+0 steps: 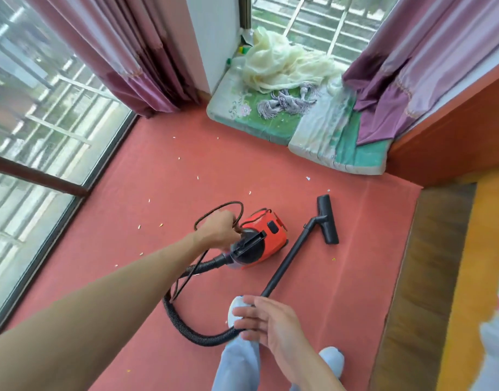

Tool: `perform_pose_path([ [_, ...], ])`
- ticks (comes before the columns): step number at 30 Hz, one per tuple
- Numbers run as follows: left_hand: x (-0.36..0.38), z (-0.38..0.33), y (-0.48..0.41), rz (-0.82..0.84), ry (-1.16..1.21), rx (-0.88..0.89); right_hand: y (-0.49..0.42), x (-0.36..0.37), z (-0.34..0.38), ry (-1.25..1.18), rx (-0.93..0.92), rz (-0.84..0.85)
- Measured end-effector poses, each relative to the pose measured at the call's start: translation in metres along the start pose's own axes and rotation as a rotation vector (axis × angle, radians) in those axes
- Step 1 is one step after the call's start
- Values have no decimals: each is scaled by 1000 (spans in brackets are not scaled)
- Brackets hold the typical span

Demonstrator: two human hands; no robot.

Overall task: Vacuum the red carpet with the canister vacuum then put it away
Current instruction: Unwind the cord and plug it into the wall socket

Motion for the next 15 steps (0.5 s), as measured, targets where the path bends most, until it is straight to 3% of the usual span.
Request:
perform_pose_path([
  [4,-18,-22,30,-80,-64,108,4,11,31,-58,-57,-94],
  [10,-49,-68,93,-172,-117,310,13,53,88,-392,-141,-79],
  [15,-99,-103,147,-253,-256,402,75,60,148,-227,-346,-152],
])
Point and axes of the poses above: each hand's wrist, its own y-axis away from the middle knuckle, its own x-axis out of the palm, z = x × y, the point moved 10 cm from there along -y, towards the middle knuckle, and after that the axes turned 4 degrees about -y, right-handed, at the moved point
